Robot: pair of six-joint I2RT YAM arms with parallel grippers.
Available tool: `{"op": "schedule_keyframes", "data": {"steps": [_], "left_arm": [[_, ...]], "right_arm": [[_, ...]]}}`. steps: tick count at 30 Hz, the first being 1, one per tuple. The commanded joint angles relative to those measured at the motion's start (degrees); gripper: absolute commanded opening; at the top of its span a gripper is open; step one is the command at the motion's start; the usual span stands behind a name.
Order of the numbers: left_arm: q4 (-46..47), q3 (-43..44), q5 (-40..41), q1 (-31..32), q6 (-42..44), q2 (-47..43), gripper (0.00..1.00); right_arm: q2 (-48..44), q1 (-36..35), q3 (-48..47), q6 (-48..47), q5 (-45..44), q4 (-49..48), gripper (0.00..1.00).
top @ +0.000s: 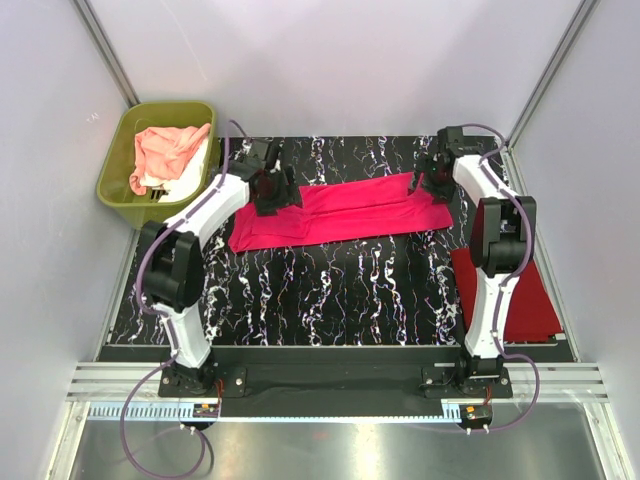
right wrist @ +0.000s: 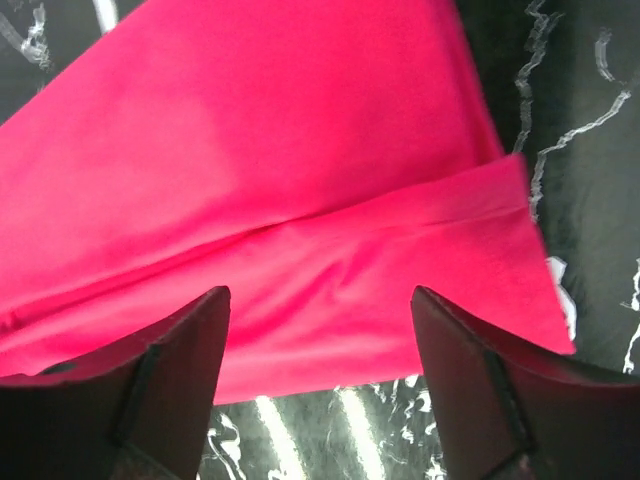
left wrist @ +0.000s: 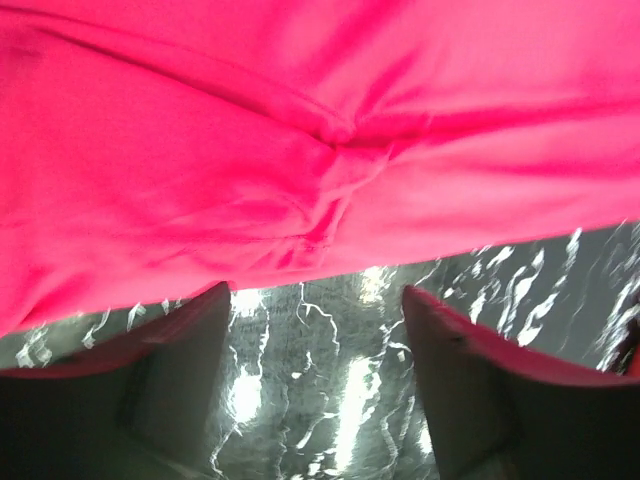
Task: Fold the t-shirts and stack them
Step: Fold the tshirt
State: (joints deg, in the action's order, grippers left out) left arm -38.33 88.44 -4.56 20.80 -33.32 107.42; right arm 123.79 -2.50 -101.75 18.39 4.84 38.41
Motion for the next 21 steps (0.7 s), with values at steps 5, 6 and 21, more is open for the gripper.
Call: {"op": "schedule_keyframes", "data": {"steps": [5, 6, 21], "left_arm": [[-5.7, 0.1, 9.3, -0.7, -16.7, -3.2, 0.75], [-5.9, 0.1, 9.2, -0.8, -18.3, -2.1, 0.75], [-14.8, 14.8, 14.7, -2.0, -26.4, 10.7, 0.83]], "right_arm": [[4.1, -7.1, -13.2, -8.5, -0.9, 4.2, 0.88], [5.1, -7.9, -16.0, -12.1, -0.4, 5.3, 0.9], [2.1, -14.8, -7.1, -42.9, 14.1, -1.1, 0.99]]}}
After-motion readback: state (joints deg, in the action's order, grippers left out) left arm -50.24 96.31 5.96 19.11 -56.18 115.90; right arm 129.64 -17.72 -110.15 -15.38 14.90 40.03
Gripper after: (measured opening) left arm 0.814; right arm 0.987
